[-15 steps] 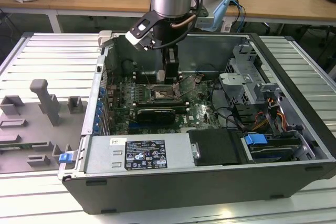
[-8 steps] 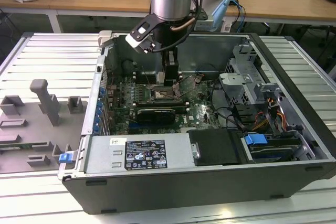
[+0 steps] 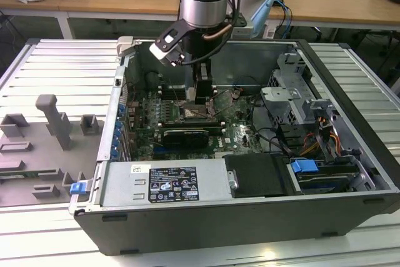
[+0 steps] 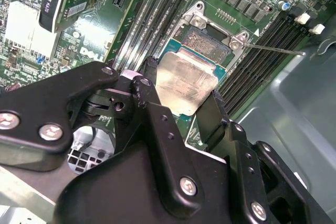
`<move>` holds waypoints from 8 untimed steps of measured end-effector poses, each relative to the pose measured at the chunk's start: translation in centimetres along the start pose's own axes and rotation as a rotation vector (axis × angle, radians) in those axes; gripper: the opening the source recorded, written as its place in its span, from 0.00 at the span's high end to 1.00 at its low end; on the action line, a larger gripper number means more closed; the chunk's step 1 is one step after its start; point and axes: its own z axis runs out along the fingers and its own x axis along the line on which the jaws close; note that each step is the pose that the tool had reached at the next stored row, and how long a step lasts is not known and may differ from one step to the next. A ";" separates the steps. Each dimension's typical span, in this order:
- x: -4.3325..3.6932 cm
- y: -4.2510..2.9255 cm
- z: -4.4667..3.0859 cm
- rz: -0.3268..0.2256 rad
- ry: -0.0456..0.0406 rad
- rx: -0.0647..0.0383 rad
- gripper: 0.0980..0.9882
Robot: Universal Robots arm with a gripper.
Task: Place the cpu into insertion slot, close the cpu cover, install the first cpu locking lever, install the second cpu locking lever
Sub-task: 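Place the cpu into insertion slot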
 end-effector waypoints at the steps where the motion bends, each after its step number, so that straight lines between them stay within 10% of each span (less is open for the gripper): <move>1: 0.00 0.00 0.04 0.000 0.0000 0.000 0.50; 8: 0.00 -0.01 0.29 0.000 0.0000 0.000 0.50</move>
